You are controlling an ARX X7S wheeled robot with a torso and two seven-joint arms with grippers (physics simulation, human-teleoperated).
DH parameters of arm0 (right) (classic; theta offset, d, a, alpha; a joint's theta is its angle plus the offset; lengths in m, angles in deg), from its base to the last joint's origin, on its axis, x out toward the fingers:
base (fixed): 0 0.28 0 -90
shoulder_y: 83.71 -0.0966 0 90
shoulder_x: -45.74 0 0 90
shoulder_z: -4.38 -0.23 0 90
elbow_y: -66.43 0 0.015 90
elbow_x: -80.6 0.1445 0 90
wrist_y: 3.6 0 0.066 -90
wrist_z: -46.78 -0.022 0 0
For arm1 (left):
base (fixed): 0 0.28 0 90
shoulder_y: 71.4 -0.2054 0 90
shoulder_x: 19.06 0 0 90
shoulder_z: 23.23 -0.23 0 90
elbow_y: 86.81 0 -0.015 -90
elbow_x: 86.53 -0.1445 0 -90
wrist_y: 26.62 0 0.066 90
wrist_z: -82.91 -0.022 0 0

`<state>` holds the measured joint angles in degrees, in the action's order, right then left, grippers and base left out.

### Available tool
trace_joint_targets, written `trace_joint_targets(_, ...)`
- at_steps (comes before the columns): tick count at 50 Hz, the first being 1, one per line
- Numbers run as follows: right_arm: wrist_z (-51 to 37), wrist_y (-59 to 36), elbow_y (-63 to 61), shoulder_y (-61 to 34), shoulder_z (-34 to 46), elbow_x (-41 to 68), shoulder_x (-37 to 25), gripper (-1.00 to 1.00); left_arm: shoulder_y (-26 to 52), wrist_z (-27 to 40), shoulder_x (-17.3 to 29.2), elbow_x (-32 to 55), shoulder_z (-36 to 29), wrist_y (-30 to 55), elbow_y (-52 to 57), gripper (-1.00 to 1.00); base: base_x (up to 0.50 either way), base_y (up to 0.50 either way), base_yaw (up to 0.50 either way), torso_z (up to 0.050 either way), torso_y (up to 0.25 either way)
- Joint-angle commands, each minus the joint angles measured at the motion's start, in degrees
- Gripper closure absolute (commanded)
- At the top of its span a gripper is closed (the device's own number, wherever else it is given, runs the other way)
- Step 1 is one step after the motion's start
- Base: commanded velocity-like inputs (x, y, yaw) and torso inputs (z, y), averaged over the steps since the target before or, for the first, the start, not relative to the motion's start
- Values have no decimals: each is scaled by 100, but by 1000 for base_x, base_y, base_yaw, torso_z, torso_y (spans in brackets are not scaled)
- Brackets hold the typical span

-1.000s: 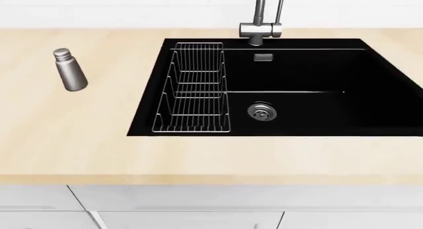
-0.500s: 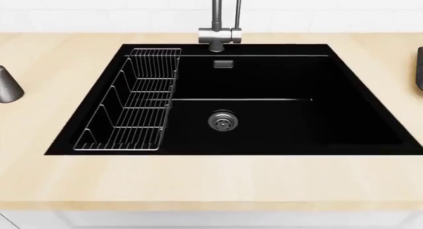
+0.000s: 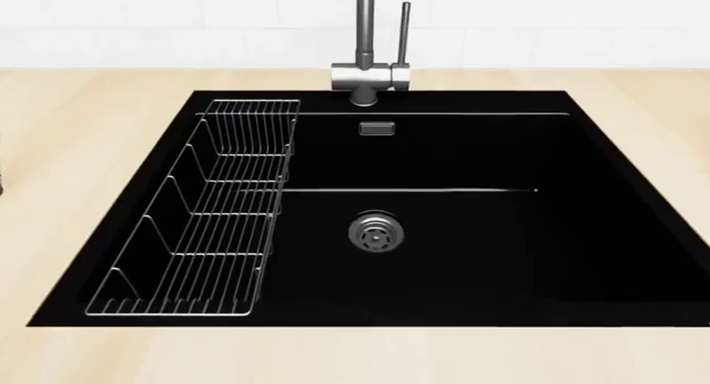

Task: Pick up the fruits and vegetables and place them in the sink. Turn on the sink faucet to wash them. Then turn the sink off and put them in the tray.

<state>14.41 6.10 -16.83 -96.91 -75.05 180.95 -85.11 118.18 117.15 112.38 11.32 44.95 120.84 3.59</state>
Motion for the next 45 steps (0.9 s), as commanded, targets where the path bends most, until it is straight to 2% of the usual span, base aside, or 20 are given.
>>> trace_joint_targets(1, 165, 98, -4, -31, 114, -202, 84, 100, 109, 45, 4, 40, -1, 18, 12, 100, 340, 0, 0, 0, 0)
trace_joint_targets(25, 229, 287, -160, 122, 225, -274, 124, 100, 142, 58, 27, 74, -2, 7, 47, 100, 340, 0, 0, 0, 1)
trace_joint_targets(32, 44, -285, 431, -681, 397, 395, -244, 100, 171, 37, 33, 81, -48, 62, 22, 100, 155, 0, 0, 0, 2)
trace_joint_targets(36, 163, -768, 684, -895, 878, 338, -260, 100, 422, -28, 55, 87, -280, 420, -193, 100, 20, 0, 0, 0, 0)
trace_joint_targets(42, 1742, -874, 782, -1113, 2518, -1219, -82, 100, 1167, -465, 64, -139, -1104, 1668, -904, 100, 20, 0, 1, 0, 0)
trace_joint_targets(45, 2257, -901, 744, -1230, 3153, -1584, -157, 100, 1509, -853, 35, -382, -1550, 2296, -1091, 100, 19, 0, 2, 0, 0)
